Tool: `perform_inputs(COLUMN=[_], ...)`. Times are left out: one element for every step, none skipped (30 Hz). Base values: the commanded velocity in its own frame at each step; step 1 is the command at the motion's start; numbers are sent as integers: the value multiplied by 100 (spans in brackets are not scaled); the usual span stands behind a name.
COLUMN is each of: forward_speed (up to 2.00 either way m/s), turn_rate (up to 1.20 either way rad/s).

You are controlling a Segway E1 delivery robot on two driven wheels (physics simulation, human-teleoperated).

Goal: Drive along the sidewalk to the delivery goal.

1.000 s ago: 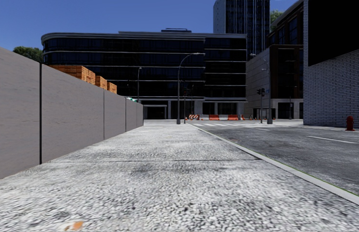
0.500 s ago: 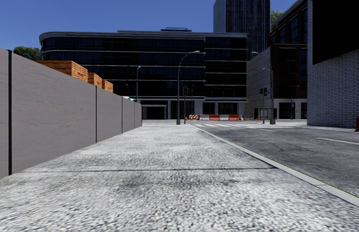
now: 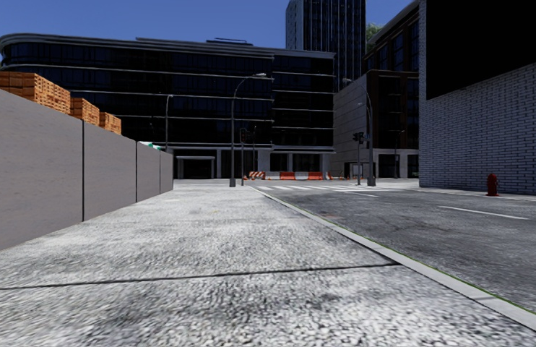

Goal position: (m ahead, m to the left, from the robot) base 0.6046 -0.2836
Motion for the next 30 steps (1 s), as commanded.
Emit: perform_inputs(forward_speed=[108, 108, 108, 108, 108, 108, 108, 108, 108, 108, 108, 108, 108, 108, 108, 105, 103, 103, 102, 101, 95, 95, 19, 0, 0, 0, 0, 0, 0, 0], turn_rate=[0, 0, 0, 0, 0, 0, 0, 0, 0, 0, 0, 0, 0, 0, 0, 0, 0, 0, 0, 0, 0, 0, 0, 0, 0, 0, 0, 0, 0, 0])
